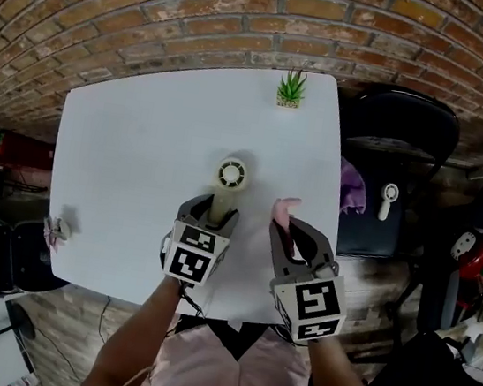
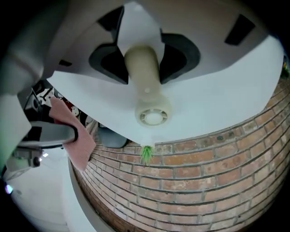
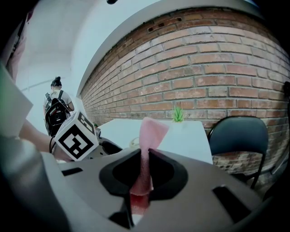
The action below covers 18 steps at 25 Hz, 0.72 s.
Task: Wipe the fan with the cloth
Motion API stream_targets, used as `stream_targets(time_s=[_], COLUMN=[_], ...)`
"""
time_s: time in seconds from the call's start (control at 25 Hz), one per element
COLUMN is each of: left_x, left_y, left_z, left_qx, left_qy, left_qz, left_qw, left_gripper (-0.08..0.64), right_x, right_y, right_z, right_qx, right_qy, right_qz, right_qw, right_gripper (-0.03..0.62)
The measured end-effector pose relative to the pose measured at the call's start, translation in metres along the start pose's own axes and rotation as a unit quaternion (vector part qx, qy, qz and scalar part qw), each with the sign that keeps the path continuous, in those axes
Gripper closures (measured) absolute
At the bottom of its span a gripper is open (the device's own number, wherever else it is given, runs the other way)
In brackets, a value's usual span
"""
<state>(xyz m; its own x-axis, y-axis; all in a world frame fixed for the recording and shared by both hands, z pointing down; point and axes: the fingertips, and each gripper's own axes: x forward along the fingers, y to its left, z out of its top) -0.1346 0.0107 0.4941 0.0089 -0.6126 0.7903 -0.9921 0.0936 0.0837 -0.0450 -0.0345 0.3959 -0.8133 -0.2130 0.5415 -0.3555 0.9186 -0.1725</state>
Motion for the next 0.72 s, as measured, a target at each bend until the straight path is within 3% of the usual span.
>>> stream_targets(time_s=[0.12, 0.2, 0.28, 0.44, 0.56, 0.72], left_x=[-0.002, -0.003, -0.004, -0.009, -0.012, -0.013], left_y=[0.002, 0.000, -0.001, -0.002, -0.003, -0.003], left_z=[-0.006, -0.010, -0.013, -0.018, -0.023, -0.025], left_qx=[0.048, 0.096, 0.158, 0.261, 0.306, 0.340], left_qy=[0.029, 0.049, 0.060, 0.074, 0.103, 0.113], left_qz=[-0.045, -0.085, -0.124, -0.191, -0.207, -0.215], left_qw=[0.9974, 0.9905, 0.9778, 0.9434, 0.9236, 0.9084], left_gripper=[0.334, 0.336, 0.339, 0.341, 0.342, 0.344], right_x=[0.000, 0.001, 0.003, 0.010, 0.016, 0.024], right_y=[0.011, 0.022, 0.036, 0.070, 0.092, 0.104], right_z=[-0.008, -0.015, -0.022, -0.040, -0.052, -0.061], right_qx=[0.000, -0.002, -0.007, -0.004, 0.006, 0.026], right_qy=[0.013, 0.024, 0.037, 0.070, 0.083, 0.092], right_qz=[0.016, 0.035, 0.060, 0.118, 0.142, 0.141], right_qw=[1.000, 0.999, 0.997, 0.991, 0.986, 0.985], right_gripper=[0.551, 0.551, 0.552, 0.552, 0.554, 0.555])
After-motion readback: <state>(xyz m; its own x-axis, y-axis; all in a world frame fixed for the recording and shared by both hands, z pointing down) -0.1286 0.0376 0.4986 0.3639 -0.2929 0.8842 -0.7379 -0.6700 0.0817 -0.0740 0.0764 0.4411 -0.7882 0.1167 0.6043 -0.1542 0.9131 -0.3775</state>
